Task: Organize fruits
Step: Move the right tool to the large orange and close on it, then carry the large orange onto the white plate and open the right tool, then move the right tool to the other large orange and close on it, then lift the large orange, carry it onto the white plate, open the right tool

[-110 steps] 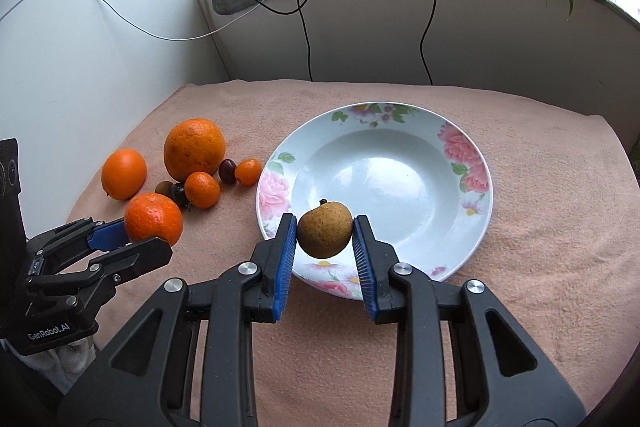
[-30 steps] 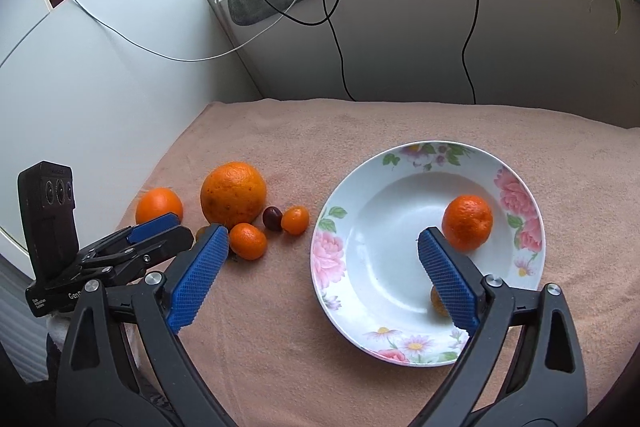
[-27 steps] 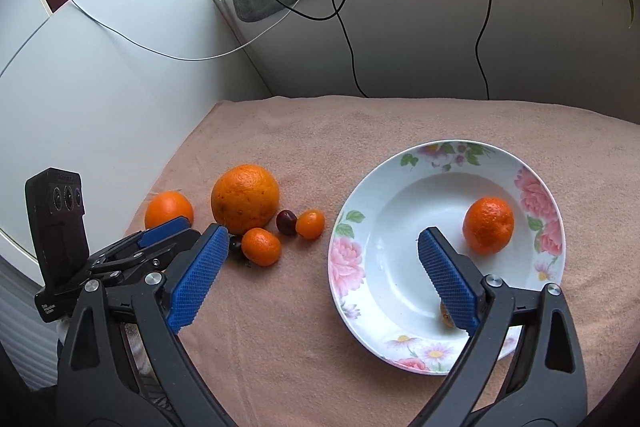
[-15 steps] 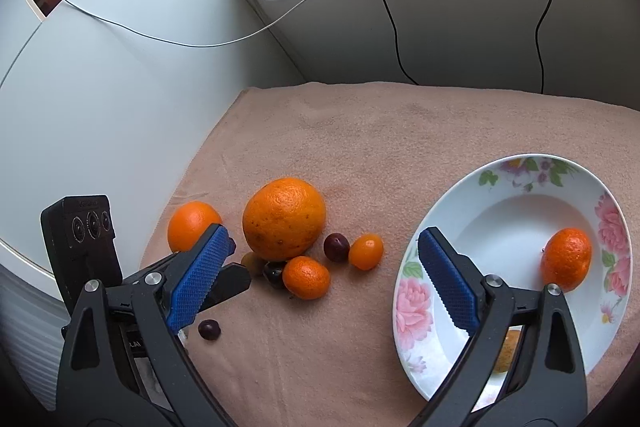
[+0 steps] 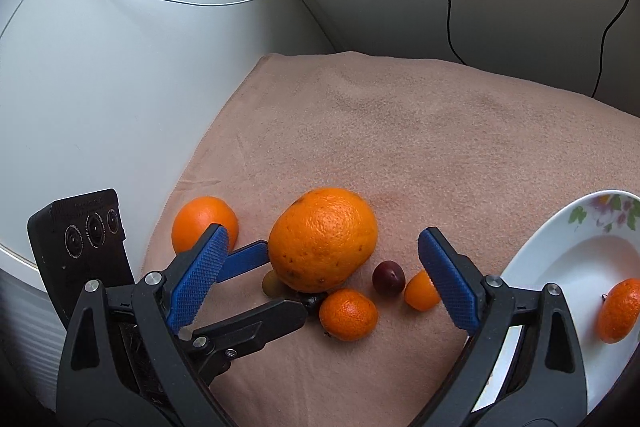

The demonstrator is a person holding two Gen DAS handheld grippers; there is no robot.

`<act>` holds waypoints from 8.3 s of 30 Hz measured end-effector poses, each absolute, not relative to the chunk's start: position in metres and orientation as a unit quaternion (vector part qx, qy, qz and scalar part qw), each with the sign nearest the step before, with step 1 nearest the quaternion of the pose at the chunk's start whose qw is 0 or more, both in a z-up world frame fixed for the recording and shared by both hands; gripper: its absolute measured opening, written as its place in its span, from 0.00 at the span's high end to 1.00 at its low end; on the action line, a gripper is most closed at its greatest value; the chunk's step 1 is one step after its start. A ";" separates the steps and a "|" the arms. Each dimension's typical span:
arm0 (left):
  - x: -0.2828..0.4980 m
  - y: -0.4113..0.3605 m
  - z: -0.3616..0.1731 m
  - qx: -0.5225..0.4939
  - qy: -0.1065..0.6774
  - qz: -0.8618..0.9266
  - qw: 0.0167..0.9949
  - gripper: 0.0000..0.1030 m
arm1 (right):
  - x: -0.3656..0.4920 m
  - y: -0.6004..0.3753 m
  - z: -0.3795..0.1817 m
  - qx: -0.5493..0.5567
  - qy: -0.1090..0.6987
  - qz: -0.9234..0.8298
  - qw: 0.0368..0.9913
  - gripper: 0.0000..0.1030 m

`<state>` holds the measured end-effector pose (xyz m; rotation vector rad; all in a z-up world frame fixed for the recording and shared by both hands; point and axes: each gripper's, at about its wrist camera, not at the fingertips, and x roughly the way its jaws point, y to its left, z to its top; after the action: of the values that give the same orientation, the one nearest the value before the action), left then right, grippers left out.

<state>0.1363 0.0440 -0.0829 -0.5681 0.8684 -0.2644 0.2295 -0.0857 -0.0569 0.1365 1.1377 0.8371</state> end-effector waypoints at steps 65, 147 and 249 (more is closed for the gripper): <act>0.157 -0.040 -0.049 -0.196 0.386 -0.172 0.885 0.44 | 0.239 -0.188 -0.054 0.155 0.522 0.374 0.751 0.31; 0.063 0.022 -0.035 -0.123 0.355 -0.051 0.925 0.24 | 0.171 -0.188 -0.008 0.071 0.411 0.344 0.842 0.07; 0.069 0.073 -0.055 -0.180 0.352 -0.046 0.917 0.41 | 0.178 -0.034 -0.043 0.101 0.512 0.465 0.715 0.32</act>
<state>0.0687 0.0733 -0.0549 -0.3703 0.7240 -0.0936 0.1781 -0.0341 -0.0434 0.2234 1.1346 1.0304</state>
